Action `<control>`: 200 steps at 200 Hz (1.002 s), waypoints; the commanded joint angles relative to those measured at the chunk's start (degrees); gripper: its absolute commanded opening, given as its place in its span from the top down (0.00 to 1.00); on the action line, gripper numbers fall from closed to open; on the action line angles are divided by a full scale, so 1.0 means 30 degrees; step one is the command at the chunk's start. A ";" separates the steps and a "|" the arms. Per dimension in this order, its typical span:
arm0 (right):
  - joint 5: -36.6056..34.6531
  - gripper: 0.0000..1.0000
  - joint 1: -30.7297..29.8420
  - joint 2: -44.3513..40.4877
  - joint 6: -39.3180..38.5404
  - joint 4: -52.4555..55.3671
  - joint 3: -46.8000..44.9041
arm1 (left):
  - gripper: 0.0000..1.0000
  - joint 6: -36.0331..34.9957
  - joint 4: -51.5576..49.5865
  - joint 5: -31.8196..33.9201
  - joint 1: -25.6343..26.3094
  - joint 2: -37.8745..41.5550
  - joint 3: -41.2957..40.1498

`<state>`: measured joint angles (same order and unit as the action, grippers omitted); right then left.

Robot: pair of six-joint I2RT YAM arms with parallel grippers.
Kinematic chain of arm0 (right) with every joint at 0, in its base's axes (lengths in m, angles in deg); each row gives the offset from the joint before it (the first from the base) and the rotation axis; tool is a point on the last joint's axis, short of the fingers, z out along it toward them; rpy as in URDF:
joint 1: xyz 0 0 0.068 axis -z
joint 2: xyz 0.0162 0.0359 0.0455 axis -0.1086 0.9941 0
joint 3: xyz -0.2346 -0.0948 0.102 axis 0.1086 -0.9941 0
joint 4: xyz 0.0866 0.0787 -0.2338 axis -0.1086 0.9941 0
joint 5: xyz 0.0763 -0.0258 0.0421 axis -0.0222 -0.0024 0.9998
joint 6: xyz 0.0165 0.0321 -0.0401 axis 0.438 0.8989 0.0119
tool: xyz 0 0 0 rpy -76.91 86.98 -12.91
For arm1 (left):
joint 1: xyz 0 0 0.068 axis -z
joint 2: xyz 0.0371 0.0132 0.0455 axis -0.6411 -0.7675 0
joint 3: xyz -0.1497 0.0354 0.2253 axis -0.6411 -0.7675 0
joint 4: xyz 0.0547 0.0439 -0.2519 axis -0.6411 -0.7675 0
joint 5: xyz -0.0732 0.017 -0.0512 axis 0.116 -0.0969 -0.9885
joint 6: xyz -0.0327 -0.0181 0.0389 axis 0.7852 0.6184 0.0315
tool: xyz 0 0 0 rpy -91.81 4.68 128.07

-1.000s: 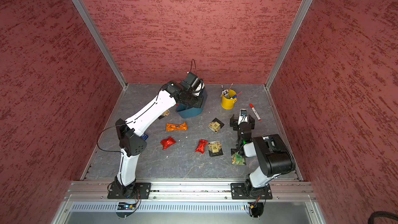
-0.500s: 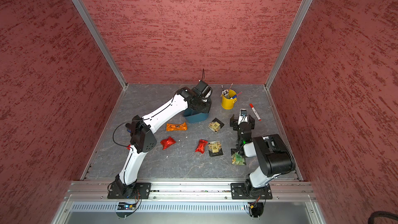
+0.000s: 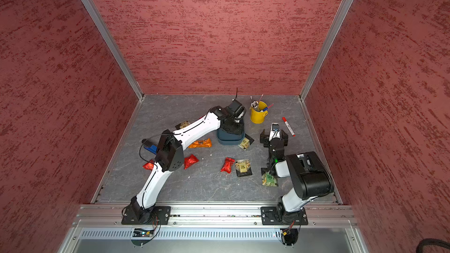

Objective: Put the tea bags into the storage box
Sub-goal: Place the storage box at the center of the board, then pick up the tea bag from the center of the board.

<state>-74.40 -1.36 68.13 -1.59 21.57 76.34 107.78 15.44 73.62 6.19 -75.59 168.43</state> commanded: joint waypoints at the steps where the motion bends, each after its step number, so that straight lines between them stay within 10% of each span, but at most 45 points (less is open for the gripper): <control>1: 0.0272 0.02 0.0304 -0.0372 0.0269 0.0475 0.0615 | 0.47 0.0185 0.0719 -0.0212 0.0222 0.0251 -0.0044; 45: 0.0041 0.02 0.0302 -0.0699 0.0262 -0.0470 0.0007 | 0.01 -0.0349 -0.0122 0.0978 0.0189 0.2252 0.0456; 82: -0.0101 0.02 -0.0117 -0.1821 -0.0338 -0.1934 -0.1191 | 0.00 -0.1301 -0.2295 0.1830 -0.0807 0.4229 0.0792; 134: 0.0339 0.02 -0.0685 -1.0269 0.1857 1.5707 0.4458 | 0.00 -0.2630 -0.3313 0.3073 -0.3678 0.7118 -0.2977; 200: 0.1891 0.01 -0.1353 -1.2156 0.6346 2.9961 1.0668 | 0.00 -0.0480 0.0723 -0.1450 -0.7914 0.6574 -0.7674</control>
<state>-71.43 -4.23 31.19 11.05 88.14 102.74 104.00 12.30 75.19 -15.95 -52.77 145.22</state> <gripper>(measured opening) 0.985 0.996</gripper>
